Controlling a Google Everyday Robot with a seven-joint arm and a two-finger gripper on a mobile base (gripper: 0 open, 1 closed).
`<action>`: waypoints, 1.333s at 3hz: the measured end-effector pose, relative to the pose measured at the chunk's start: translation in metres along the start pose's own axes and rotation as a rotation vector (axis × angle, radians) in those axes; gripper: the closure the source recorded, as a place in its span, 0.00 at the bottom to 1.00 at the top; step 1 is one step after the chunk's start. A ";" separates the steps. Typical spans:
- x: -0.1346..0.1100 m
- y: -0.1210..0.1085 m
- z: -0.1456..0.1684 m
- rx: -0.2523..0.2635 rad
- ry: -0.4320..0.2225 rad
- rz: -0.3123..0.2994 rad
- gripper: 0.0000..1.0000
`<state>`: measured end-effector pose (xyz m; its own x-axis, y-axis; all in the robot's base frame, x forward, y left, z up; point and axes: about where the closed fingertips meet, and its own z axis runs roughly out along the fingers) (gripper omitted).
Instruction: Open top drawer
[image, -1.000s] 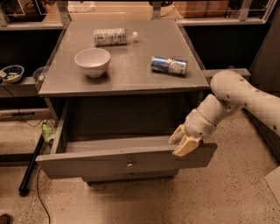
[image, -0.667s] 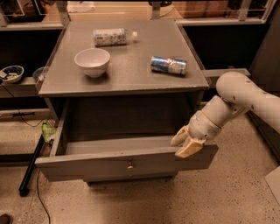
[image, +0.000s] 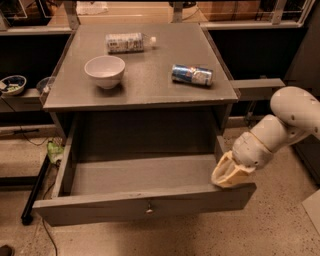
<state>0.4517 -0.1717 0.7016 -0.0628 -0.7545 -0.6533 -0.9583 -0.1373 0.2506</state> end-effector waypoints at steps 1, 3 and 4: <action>0.000 -0.001 0.001 0.000 0.000 -0.001 1.00; 0.005 0.008 0.003 -0.018 -0.011 0.007 1.00; 0.005 0.008 0.003 -0.018 -0.011 0.007 0.81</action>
Offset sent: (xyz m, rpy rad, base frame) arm -0.0182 -0.0061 -0.0029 0.0168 0.0353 0.0102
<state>0.4425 -0.1746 0.6982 -0.0722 -0.7485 -0.6593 -0.9526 -0.1442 0.2680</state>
